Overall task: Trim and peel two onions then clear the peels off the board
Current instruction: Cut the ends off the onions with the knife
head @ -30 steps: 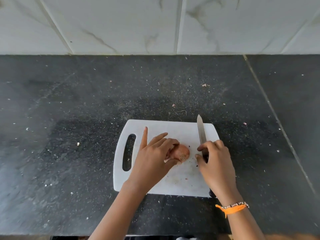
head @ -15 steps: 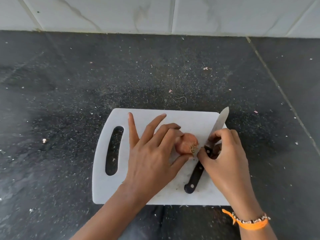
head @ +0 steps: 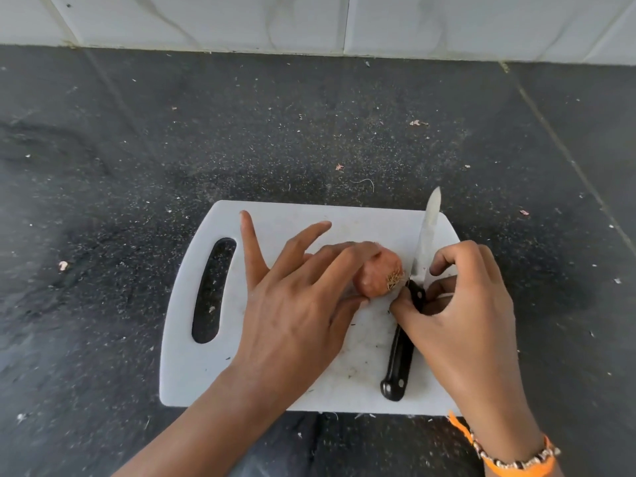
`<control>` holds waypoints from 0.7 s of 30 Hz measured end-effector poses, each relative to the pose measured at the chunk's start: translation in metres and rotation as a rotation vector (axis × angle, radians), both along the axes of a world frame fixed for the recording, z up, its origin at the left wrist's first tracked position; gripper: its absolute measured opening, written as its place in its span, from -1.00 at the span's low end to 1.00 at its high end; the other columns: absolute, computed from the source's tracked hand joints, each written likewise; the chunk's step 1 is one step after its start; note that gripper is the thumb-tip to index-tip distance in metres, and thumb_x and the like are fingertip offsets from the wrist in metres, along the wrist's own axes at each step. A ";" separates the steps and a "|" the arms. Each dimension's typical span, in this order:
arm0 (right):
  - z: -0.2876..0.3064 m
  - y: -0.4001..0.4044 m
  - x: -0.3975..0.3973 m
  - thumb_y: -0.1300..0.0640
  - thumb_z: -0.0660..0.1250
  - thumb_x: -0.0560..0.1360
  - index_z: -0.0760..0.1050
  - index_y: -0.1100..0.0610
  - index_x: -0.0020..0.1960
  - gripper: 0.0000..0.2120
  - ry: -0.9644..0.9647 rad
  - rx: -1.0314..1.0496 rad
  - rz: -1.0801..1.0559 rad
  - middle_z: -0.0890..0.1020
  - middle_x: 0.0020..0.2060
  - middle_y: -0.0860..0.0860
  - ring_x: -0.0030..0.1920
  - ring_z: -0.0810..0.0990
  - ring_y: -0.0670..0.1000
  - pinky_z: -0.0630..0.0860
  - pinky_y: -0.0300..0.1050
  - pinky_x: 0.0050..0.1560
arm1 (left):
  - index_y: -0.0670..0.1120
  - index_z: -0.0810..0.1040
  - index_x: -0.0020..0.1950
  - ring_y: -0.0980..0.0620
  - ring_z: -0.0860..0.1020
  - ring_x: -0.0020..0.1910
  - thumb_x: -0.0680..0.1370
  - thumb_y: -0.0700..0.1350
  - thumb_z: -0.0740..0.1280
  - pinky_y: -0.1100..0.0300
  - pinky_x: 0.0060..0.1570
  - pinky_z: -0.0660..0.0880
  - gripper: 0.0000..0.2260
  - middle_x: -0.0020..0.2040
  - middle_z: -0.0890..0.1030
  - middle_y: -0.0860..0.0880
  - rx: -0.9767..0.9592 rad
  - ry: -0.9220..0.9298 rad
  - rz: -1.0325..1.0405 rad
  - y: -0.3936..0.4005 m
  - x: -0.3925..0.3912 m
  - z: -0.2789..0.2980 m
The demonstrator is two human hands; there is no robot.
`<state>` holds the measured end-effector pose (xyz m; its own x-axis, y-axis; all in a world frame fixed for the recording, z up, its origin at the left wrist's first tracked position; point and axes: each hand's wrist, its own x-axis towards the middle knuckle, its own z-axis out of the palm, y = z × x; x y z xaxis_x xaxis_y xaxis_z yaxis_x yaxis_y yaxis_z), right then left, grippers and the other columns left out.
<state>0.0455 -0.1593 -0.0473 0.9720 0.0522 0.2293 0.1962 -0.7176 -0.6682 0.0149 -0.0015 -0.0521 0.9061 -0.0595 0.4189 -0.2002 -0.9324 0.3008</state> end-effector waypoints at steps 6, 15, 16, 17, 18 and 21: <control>-0.004 -0.002 -0.005 0.18 0.42 0.29 0.39 0.10 -0.12 -0.74 -0.097 0.036 0.047 0.42 -0.13 -0.08 -0.24 0.53 -0.09 0.53 -0.19 -0.31 | 0.10 0.51 0.24 0.01 0.45 0.18 0.41 0.15 0.39 -0.21 0.43 -0.24 -0.58 0.04 0.57 0.16 0.029 0.018 0.023 -0.002 -0.001 0.001; -0.008 -0.006 -0.010 0.11 0.44 0.28 0.44 0.08 -0.06 -0.71 -0.139 -0.090 0.108 0.36 -0.07 -0.11 -0.15 0.40 -0.10 0.39 -0.37 -0.34 | 0.02 0.52 0.13 0.02 0.46 0.29 0.35 0.09 0.45 -0.18 0.42 -0.28 -0.60 -0.16 0.61 0.16 0.012 -0.025 0.055 -0.010 -0.007 -0.001; -0.009 -0.006 -0.011 0.12 0.46 0.28 0.43 0.07 -0.06 -0.70 -0.141 -0.102 0.111 0.37 -0.07 -0.11 -0.15 0.40 -0.10 0.39 -0.36 -0.34 | 0.02 0.52 0.13 0.03 0.46 0.28 0.35 0.10 0.44 -0.16 0.42 -0.29 -0.60 -0.15 0.61 0.17 0.012 -0.028 0.053 -0.010 -0.007 -0.001; -0.009 -0.007 -0.012 0.13 0.48 0.28 0.43 0.07 -0.06 -0.69 -0.143 -0.114 0.113 0.38 -0.08 -0.11 -0.16 0.40 -0.09 0.39 -0.34 -0.34 | 0.03 0.52 0.13 0.03 0.46 0.28 0.35 0.10 0.44 -0.15 0.42 -0.30 -0.61 -0.15 0.62 0.18 0.009 -0.031 0.050 -0.010 -0.008 -0.001; -0.009 -0.007 -0.013 0.14 0.49 0.27 0.42 0.06 -0.07 -0.68 -0.147 -0.123 0.115 0.39 -0.09 -0.10 -0.17 0.41 -0.09 0.39 -0.33 -0.35 | 0.03 0.52 0.13 0.04 0.46 0.27 0.36 0.11 0.43 -0.14 0.43 -0.30 -0.61 -0.14 0.62 0.18 0.004 -0.034 0.046 -0.010 -0.009 -0.002; -0.006 -0.007 -0.015 0.09 0.44 0.26 0.41 0.06 -0.10 -0.71 -0.160 -0.131 0.111 0.42 -0.13 -0.09 -0.22 0.41 -0.09 0.33 -0.41 -0.40 | 0.03 0.53 0.14 0.04 0.48 0.24 0.37 0.12 0.40 -0.13 0.42 -0.30 -0.62 -0.15 0.62 0.17 -0.005 -0.045 0.049 -0.011 -0.011 -0.001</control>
